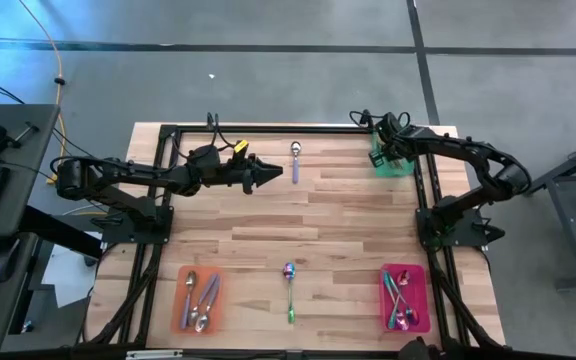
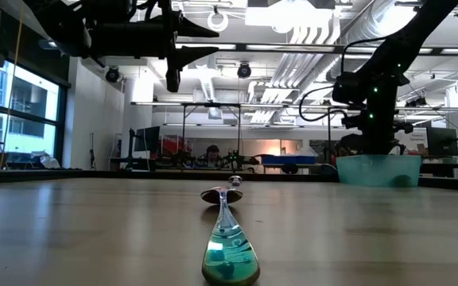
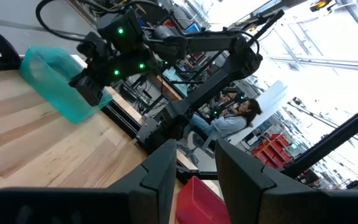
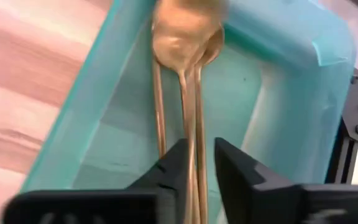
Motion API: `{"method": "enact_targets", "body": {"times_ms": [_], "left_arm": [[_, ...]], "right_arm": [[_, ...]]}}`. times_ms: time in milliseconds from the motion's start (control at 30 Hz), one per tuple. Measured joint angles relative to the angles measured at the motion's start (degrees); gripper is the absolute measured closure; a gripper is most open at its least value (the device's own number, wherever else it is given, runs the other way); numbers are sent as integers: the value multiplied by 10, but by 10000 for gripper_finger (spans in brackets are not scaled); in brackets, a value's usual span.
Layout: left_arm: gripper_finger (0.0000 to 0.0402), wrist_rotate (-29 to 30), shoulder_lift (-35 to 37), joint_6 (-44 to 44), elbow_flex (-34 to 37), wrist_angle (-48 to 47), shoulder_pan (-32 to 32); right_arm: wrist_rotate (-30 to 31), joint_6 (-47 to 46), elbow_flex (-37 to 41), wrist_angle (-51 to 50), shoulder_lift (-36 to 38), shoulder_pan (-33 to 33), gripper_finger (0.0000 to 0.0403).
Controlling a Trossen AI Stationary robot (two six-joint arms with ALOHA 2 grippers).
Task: Sort silverware by color (type)
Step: Put the purple spoon into the orange bin
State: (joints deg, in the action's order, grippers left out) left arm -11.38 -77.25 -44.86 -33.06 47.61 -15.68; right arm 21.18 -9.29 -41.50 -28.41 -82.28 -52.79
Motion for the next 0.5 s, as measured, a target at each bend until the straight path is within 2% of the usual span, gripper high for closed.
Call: {"method": "enact_targets", "body": {"times_ms": [167, 267, 367, 500], "left_arm": [[300, -2, 0, 0, 0, 0, 0], [300, -3, 0, 0, 0, 0, 0], [300, -3, 0, -2, 0, -2, 0], [302, -5, 0, -28, 0, -33, 0]], "right_arm": [[-4, -39, -33, -53, 0, -5, 281], [-7, -40, -63, -104, 0, -4, 265], [-17, -23, -99, -161, 5, 4, 275], [-63, -9, -147, -190, 39, 19, 330]]}}
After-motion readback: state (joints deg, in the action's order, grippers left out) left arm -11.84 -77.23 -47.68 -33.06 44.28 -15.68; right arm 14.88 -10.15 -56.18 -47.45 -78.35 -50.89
